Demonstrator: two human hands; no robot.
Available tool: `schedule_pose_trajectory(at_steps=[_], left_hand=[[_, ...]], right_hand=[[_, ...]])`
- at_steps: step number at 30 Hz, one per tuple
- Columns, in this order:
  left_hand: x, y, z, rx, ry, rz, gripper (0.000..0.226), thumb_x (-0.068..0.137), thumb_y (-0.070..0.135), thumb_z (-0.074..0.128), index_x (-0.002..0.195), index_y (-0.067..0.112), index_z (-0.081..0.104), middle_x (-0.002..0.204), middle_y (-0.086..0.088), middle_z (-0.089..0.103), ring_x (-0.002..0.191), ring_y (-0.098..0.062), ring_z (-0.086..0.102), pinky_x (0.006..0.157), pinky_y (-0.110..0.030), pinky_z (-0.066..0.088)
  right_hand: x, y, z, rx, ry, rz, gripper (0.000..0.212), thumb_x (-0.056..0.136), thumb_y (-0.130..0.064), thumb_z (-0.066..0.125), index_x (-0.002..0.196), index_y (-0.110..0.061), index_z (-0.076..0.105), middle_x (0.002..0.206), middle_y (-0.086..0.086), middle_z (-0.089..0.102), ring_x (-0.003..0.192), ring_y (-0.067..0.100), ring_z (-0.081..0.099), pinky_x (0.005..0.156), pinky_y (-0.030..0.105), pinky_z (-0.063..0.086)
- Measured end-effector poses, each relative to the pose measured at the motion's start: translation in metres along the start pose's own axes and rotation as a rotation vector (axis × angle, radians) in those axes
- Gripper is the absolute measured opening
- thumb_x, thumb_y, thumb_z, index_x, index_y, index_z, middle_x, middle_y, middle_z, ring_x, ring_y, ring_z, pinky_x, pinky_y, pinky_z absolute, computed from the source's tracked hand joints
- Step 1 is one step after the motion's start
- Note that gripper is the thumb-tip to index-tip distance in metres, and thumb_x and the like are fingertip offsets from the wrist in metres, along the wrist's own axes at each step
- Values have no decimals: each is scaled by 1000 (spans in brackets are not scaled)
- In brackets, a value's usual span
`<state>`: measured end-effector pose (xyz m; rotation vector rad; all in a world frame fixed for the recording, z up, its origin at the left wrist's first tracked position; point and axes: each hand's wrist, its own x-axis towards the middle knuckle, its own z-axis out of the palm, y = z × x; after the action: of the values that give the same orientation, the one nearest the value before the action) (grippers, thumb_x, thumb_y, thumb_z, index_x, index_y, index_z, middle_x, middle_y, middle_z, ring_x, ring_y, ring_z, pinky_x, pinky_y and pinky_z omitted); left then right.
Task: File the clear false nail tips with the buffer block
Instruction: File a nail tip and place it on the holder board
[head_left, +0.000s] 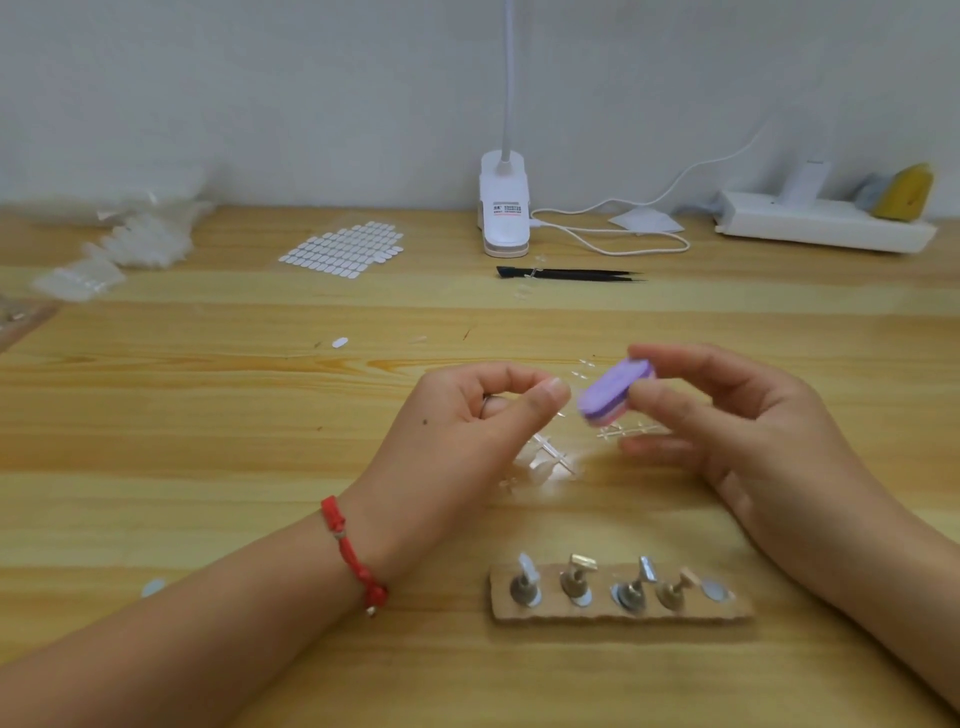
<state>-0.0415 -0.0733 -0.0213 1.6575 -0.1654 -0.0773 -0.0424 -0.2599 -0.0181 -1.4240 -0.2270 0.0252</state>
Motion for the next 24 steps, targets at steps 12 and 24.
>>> schedule_pose_trajectory(at_steps=[12,24], left_hand=[[1,1,-2,-79,35,-15,18,87,23,63,91,6,69,41,12,27,33,-2,22,35,-11,23],[0,2,-1,-55,30,-14,18,86,19,64,87,2,69,41,11,27,34,-3,21,35,-11,21]], right_hand=[[-1,3,-1,-80,-120,-11,27,58,-30,84,83,-24,76,90,4,76,76,26,74,64,29,59],[1,2,-2,25,-26,-1,28,55,-24,79,82,-22,78,88,4,76,73,23,74,60,25,58]])
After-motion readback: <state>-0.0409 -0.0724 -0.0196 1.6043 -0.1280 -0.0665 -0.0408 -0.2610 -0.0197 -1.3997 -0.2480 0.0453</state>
